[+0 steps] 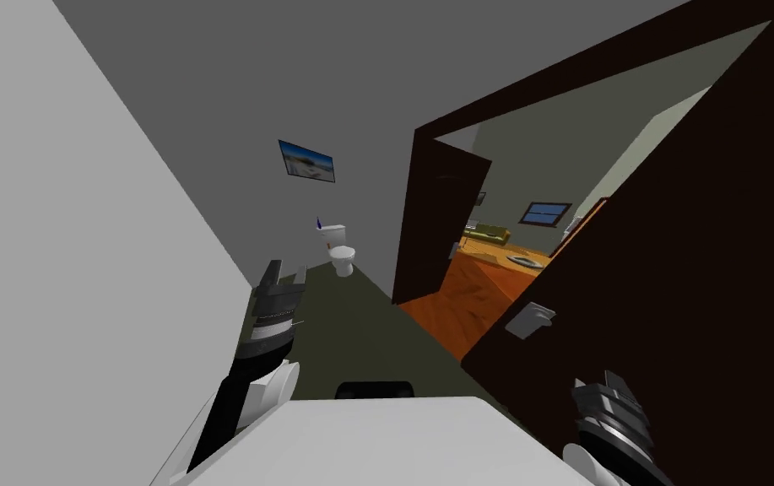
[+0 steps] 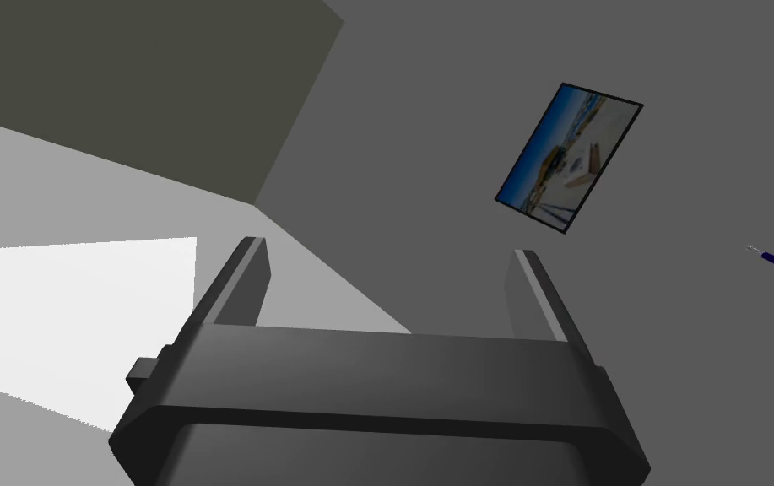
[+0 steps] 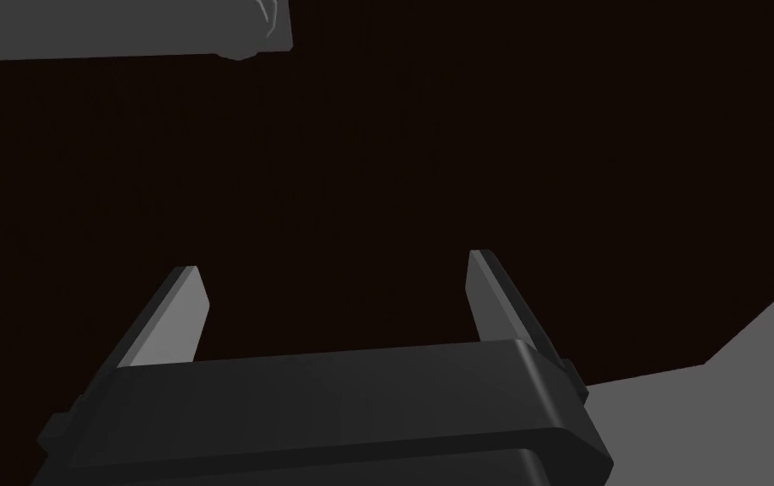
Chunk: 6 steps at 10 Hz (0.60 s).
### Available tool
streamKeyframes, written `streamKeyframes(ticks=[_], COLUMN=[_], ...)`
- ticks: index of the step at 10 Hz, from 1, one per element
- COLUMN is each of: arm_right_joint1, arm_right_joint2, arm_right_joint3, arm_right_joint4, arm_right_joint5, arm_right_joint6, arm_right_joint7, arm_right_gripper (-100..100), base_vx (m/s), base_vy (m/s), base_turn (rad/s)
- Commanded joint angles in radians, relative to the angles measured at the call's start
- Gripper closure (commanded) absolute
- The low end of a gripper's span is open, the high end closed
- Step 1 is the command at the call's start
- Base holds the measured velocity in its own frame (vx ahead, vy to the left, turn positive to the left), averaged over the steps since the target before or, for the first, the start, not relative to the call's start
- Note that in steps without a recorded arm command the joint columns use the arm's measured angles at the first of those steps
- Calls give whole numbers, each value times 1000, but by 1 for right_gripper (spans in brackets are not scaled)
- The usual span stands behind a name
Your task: Push the door open
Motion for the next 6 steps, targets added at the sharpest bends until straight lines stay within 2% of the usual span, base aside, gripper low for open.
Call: streamKeyframes(ticks=[1,2,6], arm_right_joint1=[-6,-6,-10], arm_right_joint2=[-8,-10,-21], arm_right_joint3=[-18,-26,-71], arm_right_joint4=[37,49,114], arm_right_joint5=[-19,-27,-72], arm_right_joint6=[0,1,6], arm_right_joint7=[7,11,29], arm_right_gripper=[-100,-100,-100], base_vx=[-114,-81,-94], base_vy=[-91,-65,-63], base_turn=[237,189,304])
